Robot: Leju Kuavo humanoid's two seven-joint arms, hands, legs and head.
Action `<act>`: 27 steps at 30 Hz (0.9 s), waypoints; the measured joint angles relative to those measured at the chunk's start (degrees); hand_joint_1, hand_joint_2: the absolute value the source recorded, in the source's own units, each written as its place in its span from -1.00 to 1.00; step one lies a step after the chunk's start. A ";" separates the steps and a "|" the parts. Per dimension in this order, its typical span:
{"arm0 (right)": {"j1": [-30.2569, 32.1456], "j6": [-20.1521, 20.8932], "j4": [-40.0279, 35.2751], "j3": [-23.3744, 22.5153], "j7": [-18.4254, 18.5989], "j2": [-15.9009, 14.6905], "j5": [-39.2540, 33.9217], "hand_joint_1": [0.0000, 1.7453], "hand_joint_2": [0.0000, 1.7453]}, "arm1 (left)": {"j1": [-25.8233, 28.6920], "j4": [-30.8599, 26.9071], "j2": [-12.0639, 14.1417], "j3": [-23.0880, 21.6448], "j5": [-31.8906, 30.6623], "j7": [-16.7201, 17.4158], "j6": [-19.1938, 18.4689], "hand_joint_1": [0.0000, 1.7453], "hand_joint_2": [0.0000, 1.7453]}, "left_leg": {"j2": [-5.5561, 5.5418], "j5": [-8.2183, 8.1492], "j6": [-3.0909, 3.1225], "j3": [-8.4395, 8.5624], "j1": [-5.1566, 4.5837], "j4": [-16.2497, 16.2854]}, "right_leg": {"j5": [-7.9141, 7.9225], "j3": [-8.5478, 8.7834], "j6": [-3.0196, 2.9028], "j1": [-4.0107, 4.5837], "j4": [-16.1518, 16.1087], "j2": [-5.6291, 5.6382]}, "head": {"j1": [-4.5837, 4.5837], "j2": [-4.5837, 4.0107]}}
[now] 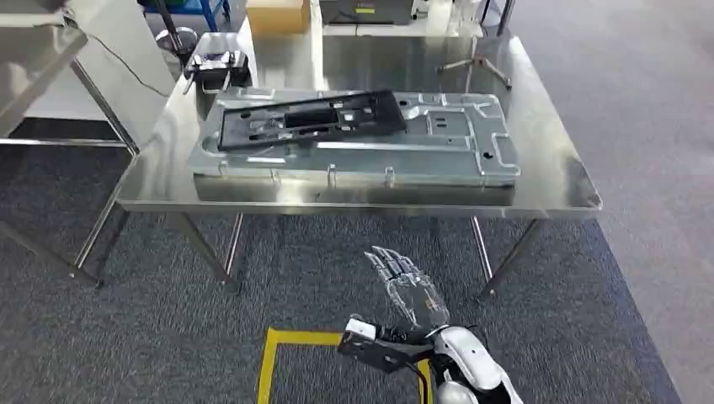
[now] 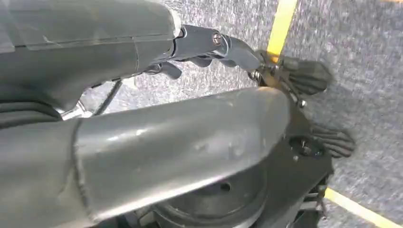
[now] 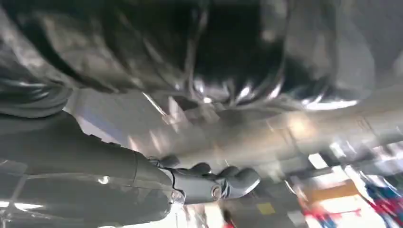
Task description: Take the parts from the cabinet and place them on the table.
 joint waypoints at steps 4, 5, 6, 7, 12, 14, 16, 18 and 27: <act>4.83 -0.24 1.24 -4.06 0.21 -0.17 -0.41 -1.00 -1.00 | 0.15 -3.90 -2.31 0.04 0.98 1.35 -1.37 -1.00 -1.00 | 0.82 3.22 1.70 -3.66 -0.08 -0.20 | -13.27 -3.00 0.55 -0.40 10.34 0.97 | 0.00 -0.02; 5.63 0.07 1.42 -4.61 0.81 -0.17 -0.55 -1.00 -1.00 | 0.13 -4.61 -2.67 0.04 1.13 1.55 -1.57 -1.00 -1.00 | 0.96 4.04 1.84 -4.86 -0.29 -0.14 | -15.16 -3.54 0.67 -0.41 14.60 1.00 | 0.02 -0.02; 6.43 0.76 1.59 -5.28 1.76 -0.17 -0.89 -1.00 -1.00 | 0.12 -5.26 -3.08 0.04 1.35 1.96 -1.73 -1.00 -1.00 | 1.00 4.82 1.86 -5.76 -0.46 0.07 | -14.69 -3.54 0.66 -0.41 17.40 1.03 | 0.00 -0.02; 7.54 1.41 1.85 -6.17 2.92 -0.17 -1.37 -1.00 -1.00 | 0.08 -5.85 -3.47 0.04 1.70 2.34 -1.75 -1.00 -1.00 | 1.01 5.56 1.82 -7.08 -0.58 0.36 | -12.40 -2.59 0.58 -0.39 18.35 1.06 | 0.00 -0.02; 14.06 6.28 5.25 -16.29 3.16 1.07 -1.96 -1.00 -1.00 | 0.27 -7.58 -4.63 0.04 -0.54 2.93 -1.09 -1.00 -1.00 | 0.68 8.02 1.09 -10.67 -1.16 2.13 | -12.76 14.36 -1.17 0.42 -2.12 0.72 | 0.00 0.00; 15.22 8.81 9.96 -24.84 -0.40 3.17 0.84 -1.00 -1.00 | 0.41 -8.06 -4.83 0.07 -1.86 2.73 -0.67 -1.00 -1.00 | 0.93 9.20 0.34 -10.77 -0.75 1.73 | -12.62 14.08 -1.38 0.85 -2.64 0.82 | -0.04 0.00; 15.05 12.38 17.04 -36.04 -4.84 5.78 6.70 -1.00 -1.00 | 0.38 -8.52 -4.90 0.26 -3.63 2.29 -0.04 -1.00 -1.00 | 0.73 9.87 -0.17 -11.43 -0.82 1.63 | -10.78 12.97 -2.10 0.05 -3.44 0.38 | 0.02 0.00; 13.99 15.48 22.84 -47.66 -5.77 8.30 11.62 -1.00 -1.00 | 0.46 -8.63 -5.03 0.44 -5.06 1.81 0.16 -1.00 -1.00 | 0.56 2.51 -1.03 -12.87 -0.53 5.72 | -9.25 10.87 -2.79 0.03 -3.30 0.06 | -0.02 0.00; 2.46 21.02 34.55 -93.48 10.01 18.58 9.79 -1.00 -1.00 | -0.65 -8.80 -4.92 0.44 -9.58 0.44 4.16 -1.00 -1.00 | 0.42 -1.51 -0.71 1.83 -0.52 0.64 | -3.85 0.89 -1.36 0.28 1.11 0.48 | -0.07 -0.02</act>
